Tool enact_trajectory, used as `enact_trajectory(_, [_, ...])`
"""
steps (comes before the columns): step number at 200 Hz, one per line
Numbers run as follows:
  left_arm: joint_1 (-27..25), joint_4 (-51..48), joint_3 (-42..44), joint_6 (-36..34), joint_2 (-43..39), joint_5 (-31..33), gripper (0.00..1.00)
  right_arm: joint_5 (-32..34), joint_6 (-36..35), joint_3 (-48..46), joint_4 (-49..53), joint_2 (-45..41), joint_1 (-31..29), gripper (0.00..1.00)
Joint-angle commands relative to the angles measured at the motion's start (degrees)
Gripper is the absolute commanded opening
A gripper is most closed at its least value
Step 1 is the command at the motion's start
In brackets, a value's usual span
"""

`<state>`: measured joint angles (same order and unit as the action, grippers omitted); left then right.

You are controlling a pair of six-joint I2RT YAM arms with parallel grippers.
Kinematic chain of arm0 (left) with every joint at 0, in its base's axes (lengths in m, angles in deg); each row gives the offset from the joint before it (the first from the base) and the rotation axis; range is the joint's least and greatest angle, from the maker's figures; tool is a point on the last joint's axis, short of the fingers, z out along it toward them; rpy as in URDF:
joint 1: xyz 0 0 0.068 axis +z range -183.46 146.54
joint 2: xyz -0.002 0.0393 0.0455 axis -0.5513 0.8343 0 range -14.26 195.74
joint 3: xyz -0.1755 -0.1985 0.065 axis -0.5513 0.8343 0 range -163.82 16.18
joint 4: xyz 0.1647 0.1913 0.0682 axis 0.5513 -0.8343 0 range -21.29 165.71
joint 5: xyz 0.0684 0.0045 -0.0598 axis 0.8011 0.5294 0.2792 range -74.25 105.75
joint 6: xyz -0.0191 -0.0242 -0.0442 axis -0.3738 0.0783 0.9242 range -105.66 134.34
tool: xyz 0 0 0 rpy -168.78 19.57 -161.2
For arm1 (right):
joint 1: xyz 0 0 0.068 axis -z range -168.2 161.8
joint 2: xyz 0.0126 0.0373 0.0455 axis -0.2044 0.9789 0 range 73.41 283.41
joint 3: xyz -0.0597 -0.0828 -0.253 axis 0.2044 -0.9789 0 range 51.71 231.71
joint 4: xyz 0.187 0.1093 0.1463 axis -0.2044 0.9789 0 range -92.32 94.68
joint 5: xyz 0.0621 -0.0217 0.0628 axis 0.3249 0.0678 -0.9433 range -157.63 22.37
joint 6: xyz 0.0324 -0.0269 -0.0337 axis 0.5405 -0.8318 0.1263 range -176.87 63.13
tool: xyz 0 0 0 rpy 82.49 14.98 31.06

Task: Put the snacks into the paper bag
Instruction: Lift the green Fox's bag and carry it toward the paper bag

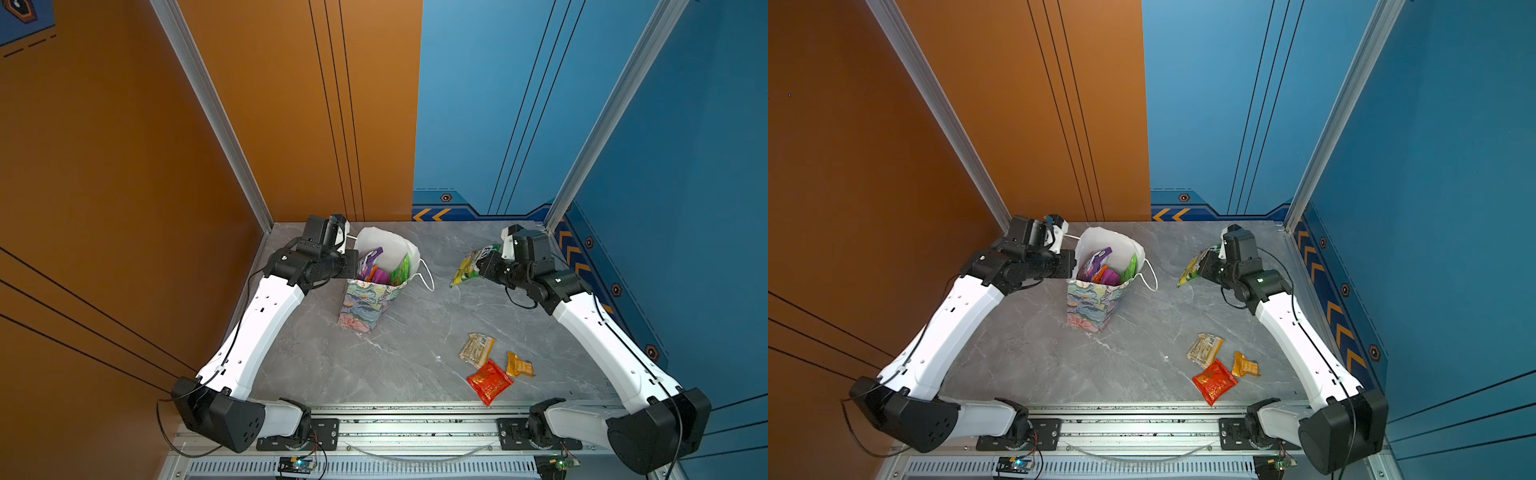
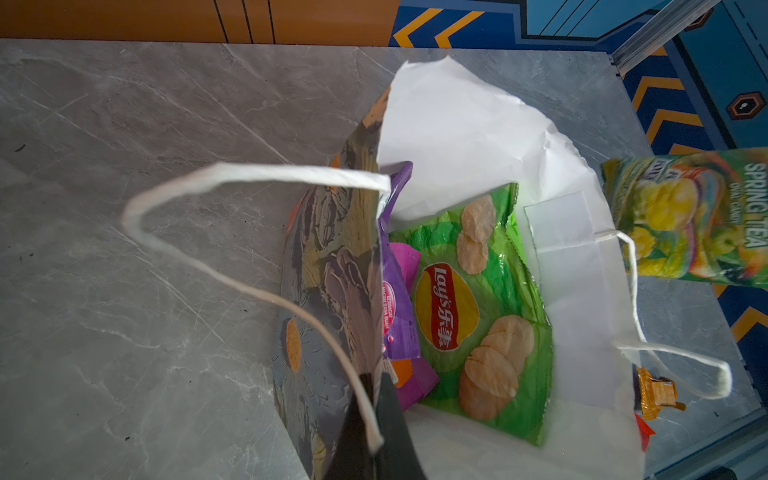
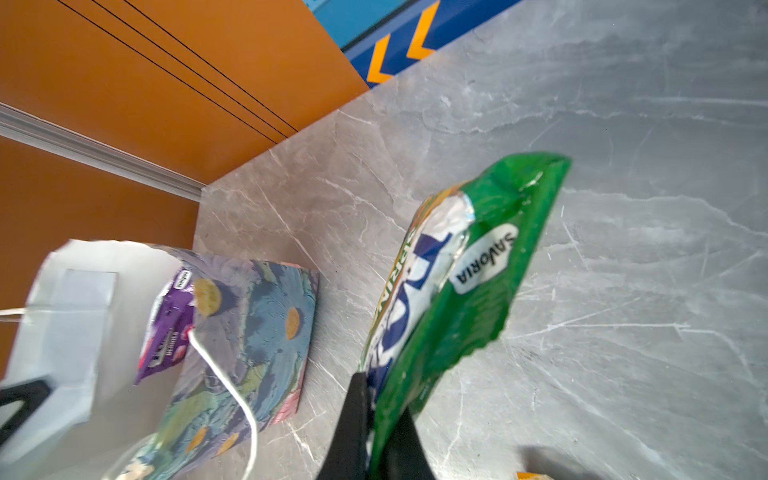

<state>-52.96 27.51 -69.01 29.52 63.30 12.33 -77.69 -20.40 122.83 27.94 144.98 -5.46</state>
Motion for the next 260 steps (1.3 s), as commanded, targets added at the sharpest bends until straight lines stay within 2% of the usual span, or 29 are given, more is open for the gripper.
enact_trajectory(1, [0.21, 1.84, -0.2, -0.85, -1.51, -0.38, 0.04, 2.31, -1.75, 6.26, 0.61, -2.18, -1.33, 0.0])
enact_trajectory(63, [0.18, 1.92, -0.2, -0.85, -1.58, -0.49, 0.04, 4.88, -3.11, 16.77, 1.47, 0.73, -6.16, 0.0])
enact_trajectory(135, [0.19, 1.93, -0.2, -0.85, -1.61, -0.28, 0.04, 7.04, -5.7, 28.76, 1.96, 7.27, -15.88, 0.0])
enact_trajectory(202, [0.21, 1.91, -0.22, -0.85, -1.63, -0.62, 0.04, 7.6, -7.02, 31.43, 1.81, 12.07, -24.39, 0.0])
enact_trajectory(260, [0.21, 1.93, -0.24, -0.85, -1.59, -0.44, 0.04, 6.83, -6.86, 34.41, 1.39, 16.1, -28.35, 0.0])
